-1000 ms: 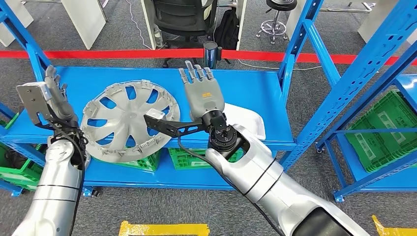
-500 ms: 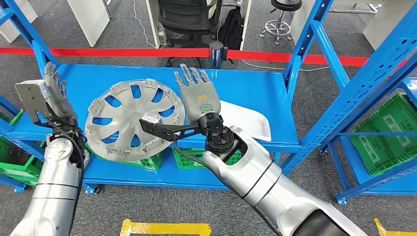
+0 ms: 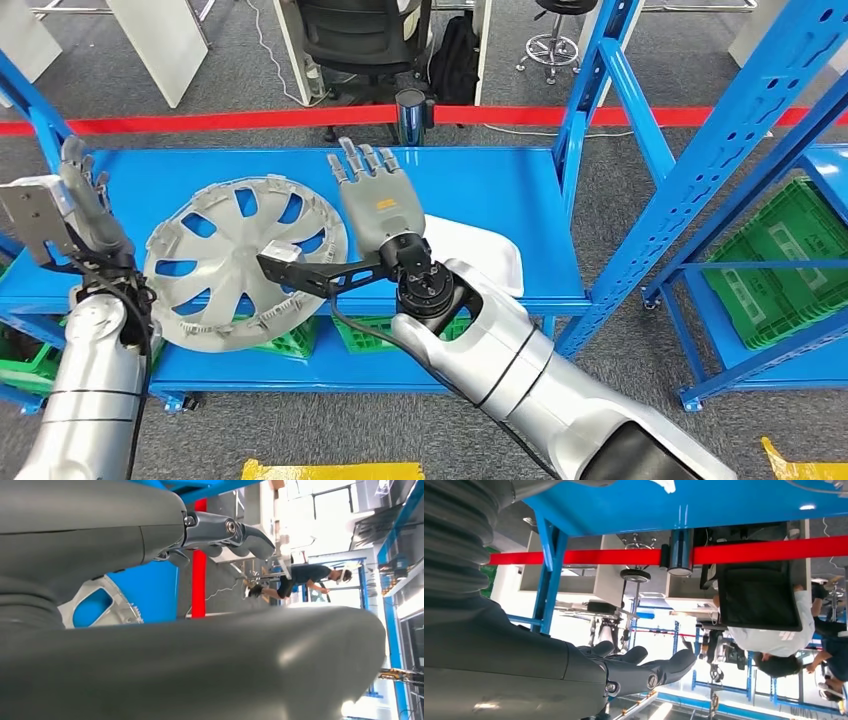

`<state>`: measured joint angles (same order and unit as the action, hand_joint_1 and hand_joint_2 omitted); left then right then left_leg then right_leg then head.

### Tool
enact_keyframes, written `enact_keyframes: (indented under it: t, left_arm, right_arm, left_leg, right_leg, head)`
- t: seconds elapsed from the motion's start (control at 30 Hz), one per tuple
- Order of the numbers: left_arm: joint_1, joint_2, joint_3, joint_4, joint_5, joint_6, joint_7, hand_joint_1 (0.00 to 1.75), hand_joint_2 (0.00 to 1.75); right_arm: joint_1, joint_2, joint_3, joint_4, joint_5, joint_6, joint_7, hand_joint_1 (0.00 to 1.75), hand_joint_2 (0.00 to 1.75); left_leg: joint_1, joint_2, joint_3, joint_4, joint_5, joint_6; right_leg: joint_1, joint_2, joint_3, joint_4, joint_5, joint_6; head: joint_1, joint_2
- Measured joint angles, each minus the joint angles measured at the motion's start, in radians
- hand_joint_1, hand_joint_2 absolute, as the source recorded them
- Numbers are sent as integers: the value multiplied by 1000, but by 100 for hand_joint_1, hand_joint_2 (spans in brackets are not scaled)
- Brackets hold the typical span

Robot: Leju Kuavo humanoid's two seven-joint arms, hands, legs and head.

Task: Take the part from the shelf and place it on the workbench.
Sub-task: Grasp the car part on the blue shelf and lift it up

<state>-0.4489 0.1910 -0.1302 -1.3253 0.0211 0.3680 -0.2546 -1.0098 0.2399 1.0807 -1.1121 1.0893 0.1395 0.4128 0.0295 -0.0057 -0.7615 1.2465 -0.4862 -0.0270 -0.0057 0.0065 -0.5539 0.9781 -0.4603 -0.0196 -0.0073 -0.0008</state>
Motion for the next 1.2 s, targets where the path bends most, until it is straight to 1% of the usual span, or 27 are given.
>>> enact_keyframes:
  t: [0.03,0.07,0.1,0.13,0.17,0.2,0.23,0.27,0.3,0.33,0.4,0.43,0.47,0.5,0.53,0.57,0.6,0.63,0.67,0.7,0.73,0.77,0.8,0.9,1.03,1.13,1.2]
  left_arm:
    - [2,0,1,-2,0,0,0,0,0]
    - [3,1,2,-3,-1,0,-1,0,0]
    - [3,2,2,-5,-2,0,-1,0,0]
    - [4,3,2,-8,-2,1,-1,0,0]
    - [6,4,3,-10,-2,1,-2,0,0]
    - [8,4,3,-13,-3,1,-2,0,0]
    - [11,4,3,-15,-3,1,-3,0,0]
    - [12,4,3,-18,-3,1,-4,0,0]
    - [12,4,4,-21,-3,1,-5,0,0]
    - [11,4,4,-24,-3,1,-6,0,0]
    - [15,4,5,-26,-3,2,-7,0,0]
    - [19,4,5,-26,-3,5,-7,0,0]
    - [25,4,5,-26,-5,9,-7,0,0]
    - [29,4,5,-26,-7,14,-7,0,0]
    - [31,3,5,-26,-10,20,-8,0,0]
    - [32,3,6,-26,-13,26,-8,0,0]
    - [32,2,6,-26,-15,30,-10,0,0]
    - [32,2,6,-27,-17,33,-12,0,0]
    - [33,1,6,-27,-17,35,-13,0,0]
    - [35,0,6,-27,-17,36,-14,0,0]
    - [37,-2,6,-27,-16,37,-15,0,0]
    - [39,-3,6,-27,-15,37,-17,0,0]
    - [41,-5,5,-26,-14,38,-20,0,0]
    - [40,-7,5,-26,-11,41,-29,0,0]
    - [40,-7,5,-26,-4,41,-33,0,0]
    - [38,-6,5,-26,2,42,-36,0,0]
    - [35,-6,5,-26,6,45,-36,0,0]
  right_arm:
    - [2,0,2,0,-1,1,0,0,175]
    - [3,1,4,-1,-1,2,0,0,175]
    - [1,2,5,-3,-1,2,0,0,175]
    - [0,4,6,-6,-1,3,0,0,175]
    - [-1,5,8,-8,-2,3,0,0,175]
    - [-2,7,10,-11,-2,4,0,0,175]
    - [-2,8,11,-13,-2,4,0,0,175]
    - [-1,9,12,-15,-2,4,0,0,175]
    - [-2,9,13,-17,-2,4,0,0,175]
    - [-3,10,13,-19,-2,3,0,0,175]
    - [-3,9,14,-22,-3,3,0,0,175]
    - [1,8,15,-22,-3,3,0,0,175]
    - [6,7,17,-22,-3,2,-1,0,175]
    - [10,6,19,-22,-5,0,-3,0,175]
    - [14,7,21,-22,-7,-3,-8,0,175]
    - [16,9,22,-22,-10,-10,-16,0,175]
    - [17,12,23,-22,-12,-22,-29,0,175]
    - [19,18,24,-23,-14,-35,-42,0,175]
    - [21,26,27,-25,-15,-51,-57,0,175]
    - [26,34,30,-27,-14,-65,-70,0,175]
    - [33,42,35,-29,-13,-77,-83,0,175]
    - [41,49,40,-31,-12,-88,-94,0,175]
    - [53,54,45,-32,-15,-97,-105,0,175]
    - [87,71,55,-32,-59,-115,-141,0,175]
    - [119,85,61,-32,-167,-128,-185,0,175]
    - [147,95,64,-29,-257,-142,-216,0,175]
    - [165,101,68,-25,-300,-151,-228,0,175]
  left_leg:
    - [3,3,14,-53,47,-3]
    - [6,7,37,-116,84,-9]
    - [6,9,65,-175,105,-13]
    - [5,10,85,-211,109,-12]
    - [3,9,96,-228,100,-8]
    - [1,7,101,-234,91,1]
    - [2,4,101,-232,86,11]
    - [3,1,103,-232,81,17]
    - [4,-2,107,-232,77,24]
    - [4,-4,113,-232,74,29]
    - [-1,-8,125,-232,66,36]
    - [-5,-10,132,-232,60,38]
    - [-10,-11,140,-232,54,39]
    - [-15,-13,149,-232,47,41]
    - [-22,-15,160,-232,40,41]
    - [-29,-17,170,-234,34,42]
    - [-33,-17,180,-238,29,42]
    - [-34,-16,188,-244,26,42]
    - [-31,-16,193,-253,25,40]
    - [-27,-14,196,-258,27,38]
    - [-22,-12,198,-264,29,37]
    - [-20,-10,200,-267,30,36]
    - [-20,-8,201,-267,30,36]
    - [-24,-8,204,-270,25,36]
    - [-26,-8,204,-270,23,36]
    - [-26,-8,205,-270,23,37]
    - [-26,-7,205,-270,23,37]
  right_leg:
    - [-2,0,10,4,-11,5]
    - [-3,0,17,8,-23,11]
    - [-3,0,22,14,-34,19]
    - [-2,1,22,18,-42,26]
    - [0,1,21,20,-46,33]
    - [2,1,22,21,-48,38]
    - [2,0,22,20,-50,42]
    - [1,-1,18,28,-54,47]
    - [1,-2,5,49,-59,51]
    - [0,-3,-21,92,-70,55]
    - [1,-4,-106,223,-104,56]
    - [2,-4,-148,280,-119,54]
    - [5,-4,-179,310,-124,49]
    - [9,-4,-193,304,-106,41]
    - [15,-4,-191,261,-65,29]
    - [25,-4,-175,192,-8,11]
    - [34,-6,-156,127,38,-9]
    - [44,-6,-139,71,69,-27]
    - [51,-7,-121,33,83,-40]
    - [56,-8,-107,13,87,-48]
    - [59,-7,-96,-1,94,-48]
    - [60,-6,-87,-10,102,-47]
    - [59,-6,-84,-12,106,-47]
    - [54,-5,-85,-9,96,-40]
    - [52,-5,-86,-9,90,-30]
    - [51,-5,-86,-9,89,-25]
    - [51,-5,-86,-9,90,-24]
  head:
    - [-4,0]
    - [-7,0]
    - [-13,0]
    - [-17,0]
    - [-19,0]
    - [-21,0]
    - [-18,0]
    - [-14,0]
    - [-11,0]
    - [-5,0]
    - [7,0]
    - [12,0]
    - [18,0]
    - [22,0]
    - [27,0]
    - [31,0]
    - [31,0]
    - [27,0]
    - [25,0]
    - [23,0]
    - [24,0]
    - [29,0]
    - [31,0]
    - [30,0]
    - [28,0]
    - [27,0]
    - [26,0]
